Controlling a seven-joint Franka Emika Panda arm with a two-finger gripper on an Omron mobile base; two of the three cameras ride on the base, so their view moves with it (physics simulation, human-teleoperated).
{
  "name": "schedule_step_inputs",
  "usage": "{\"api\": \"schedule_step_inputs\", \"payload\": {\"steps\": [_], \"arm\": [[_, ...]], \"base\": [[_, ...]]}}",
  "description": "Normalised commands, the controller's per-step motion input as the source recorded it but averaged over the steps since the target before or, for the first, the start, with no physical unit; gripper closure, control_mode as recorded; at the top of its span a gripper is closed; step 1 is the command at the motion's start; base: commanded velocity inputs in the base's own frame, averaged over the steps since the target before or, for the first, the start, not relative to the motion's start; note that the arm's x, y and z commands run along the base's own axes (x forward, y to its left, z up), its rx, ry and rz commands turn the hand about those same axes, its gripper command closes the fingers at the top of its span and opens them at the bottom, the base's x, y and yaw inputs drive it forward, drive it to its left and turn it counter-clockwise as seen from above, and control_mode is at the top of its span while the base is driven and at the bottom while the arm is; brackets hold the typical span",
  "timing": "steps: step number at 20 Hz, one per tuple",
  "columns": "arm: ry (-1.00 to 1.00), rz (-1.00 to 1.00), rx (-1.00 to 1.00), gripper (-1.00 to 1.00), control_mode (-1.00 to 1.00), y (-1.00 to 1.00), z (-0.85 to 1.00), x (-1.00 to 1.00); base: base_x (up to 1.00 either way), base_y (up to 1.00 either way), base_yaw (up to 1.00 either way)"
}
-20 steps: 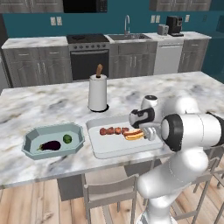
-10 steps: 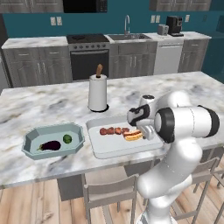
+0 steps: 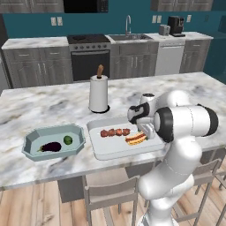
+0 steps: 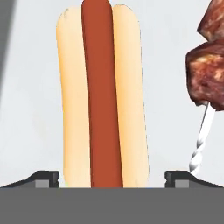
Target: Place the cold items (avocado and eggplant) from the fridge in one tupperware on the dining counter. Place the warm items (kebab skewer and hot dog) in the stove area in another tupperware.
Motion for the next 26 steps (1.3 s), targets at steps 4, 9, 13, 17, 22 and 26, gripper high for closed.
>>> {"api": "schedule_step_inputs", "payload": {"steps": [4,9,13,17,22,26], "arm": [[0.00,0.00,-0.04,-1.00,-1.00,0.00,0.28,-0.13],[-0.02,0.00,0.00,-1.00,-1.00,0.00,0.58,-0.55],[-0.10,0.04,-0.01,-1.00,-1.00,0.07,0.45,-0.99],[-0.04,0.24,-0.08,-1.00,-1.00,0.31,0.42,-1.00],[-0.03,0.40,-0.19,-1.00,-1.00,0.38,0.77,-0.95],[0.07,0.48,-0.11,-1.00,-1.00,0.30,0.88,-0.44]], "base": [[0.00,0.00,0.00],[0.00,0.00,0.00],[0.00,0.00,0.00],[0.00,0.00,0.00],[0.00,0.00,0.00],[0.00,0.00,0.00]]}}
